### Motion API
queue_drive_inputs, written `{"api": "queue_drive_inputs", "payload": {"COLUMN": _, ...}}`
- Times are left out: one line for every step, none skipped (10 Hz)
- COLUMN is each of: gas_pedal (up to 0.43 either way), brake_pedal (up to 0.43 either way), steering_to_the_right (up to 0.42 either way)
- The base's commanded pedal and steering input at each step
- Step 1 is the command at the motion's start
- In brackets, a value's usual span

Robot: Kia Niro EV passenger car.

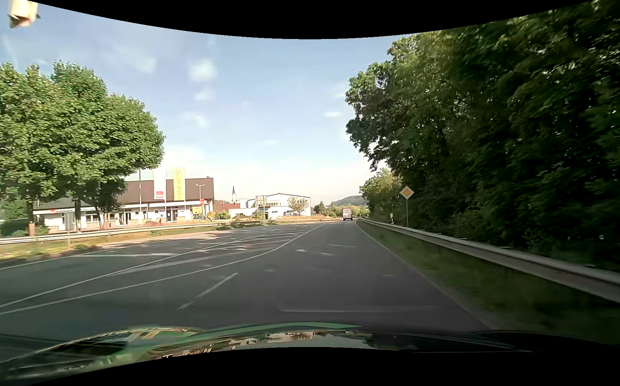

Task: Follow the waypoints while adhering to traffic rules and regulations

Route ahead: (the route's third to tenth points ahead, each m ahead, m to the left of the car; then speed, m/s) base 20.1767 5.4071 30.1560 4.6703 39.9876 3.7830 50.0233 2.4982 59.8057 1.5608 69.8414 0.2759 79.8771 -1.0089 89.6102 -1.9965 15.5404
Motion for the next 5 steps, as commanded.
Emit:
{"api": "queue_drive_inputs", "payload": {"gas_pedal": 0.370, "brake_pedal": 0.000, "steering_to_the_right": 0.002}}
{"api": "queue_drive_inputs", "payload": {"gas_pedal": 0.370, "brake_pedal": 0.000, "steering_to_the_right": 0.003}}
{"api": "queue_drive_inputs", "payload": {"gas_pedal": 0.370, "brake_pedal": 0.000, "steering_to_the_right": 0.003}}
{"api": "queue_drive_inputs", "payload": {"gas_pedal": 0.370, "brake_pedal": 0.000, "steering_to_the_right": 0.003}}
{"api": "queue_drive_inputs", "payload": {"gas_pedal": 0.358, "brake_pedal": 0.000, "steering_to_the_right": 0.003}}
